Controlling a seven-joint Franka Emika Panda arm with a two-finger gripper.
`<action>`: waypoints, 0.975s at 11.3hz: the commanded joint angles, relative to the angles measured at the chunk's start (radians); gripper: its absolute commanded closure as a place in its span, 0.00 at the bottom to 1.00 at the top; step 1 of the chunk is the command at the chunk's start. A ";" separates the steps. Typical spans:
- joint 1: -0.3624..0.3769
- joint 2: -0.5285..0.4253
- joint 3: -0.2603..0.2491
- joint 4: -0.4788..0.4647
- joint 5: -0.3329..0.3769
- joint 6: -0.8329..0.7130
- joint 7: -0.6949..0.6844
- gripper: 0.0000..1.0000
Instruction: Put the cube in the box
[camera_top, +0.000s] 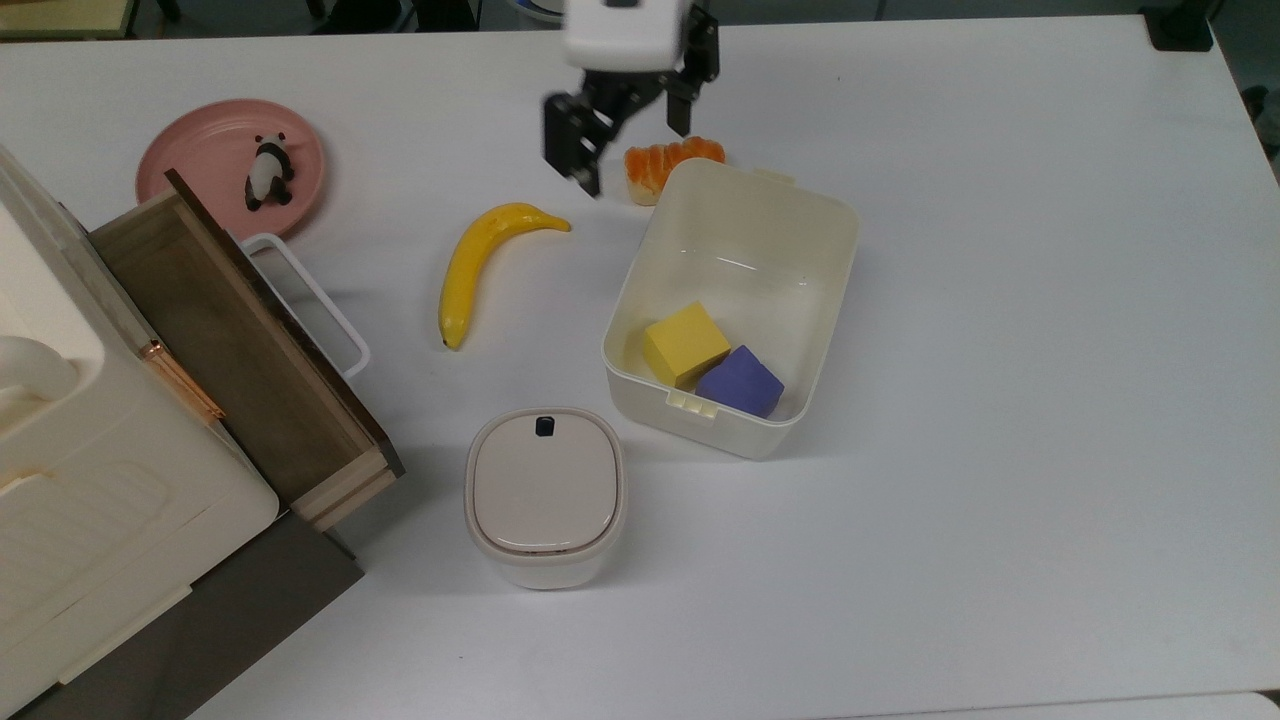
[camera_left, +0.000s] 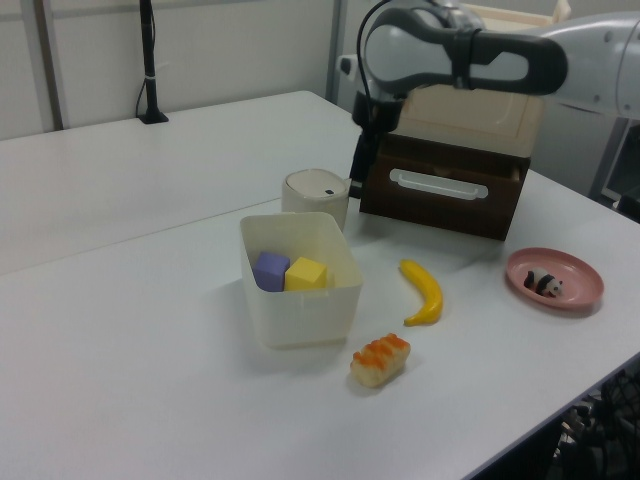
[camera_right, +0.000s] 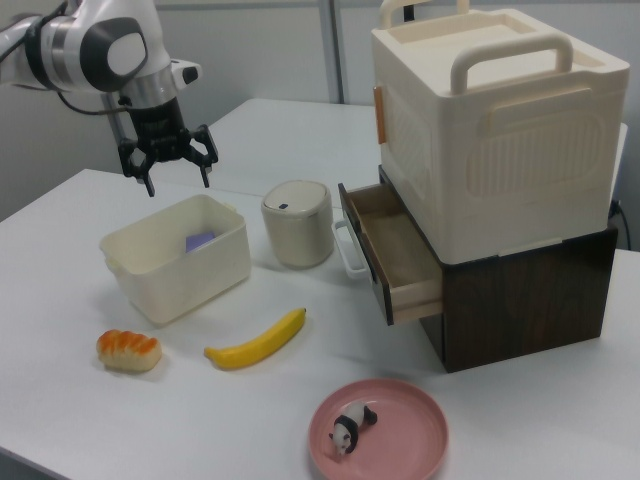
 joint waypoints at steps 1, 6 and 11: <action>-0.025 -0.084 -0.023 -0.038 -0.035 -0.035 0.327 0.00; -0.027 -0.119 -0.075 -0.047 -0.035 -0.087 0.697 0.00; -0.022 -0.127 -0.077 -0.055 -0.030 -0.078 0.693 0.00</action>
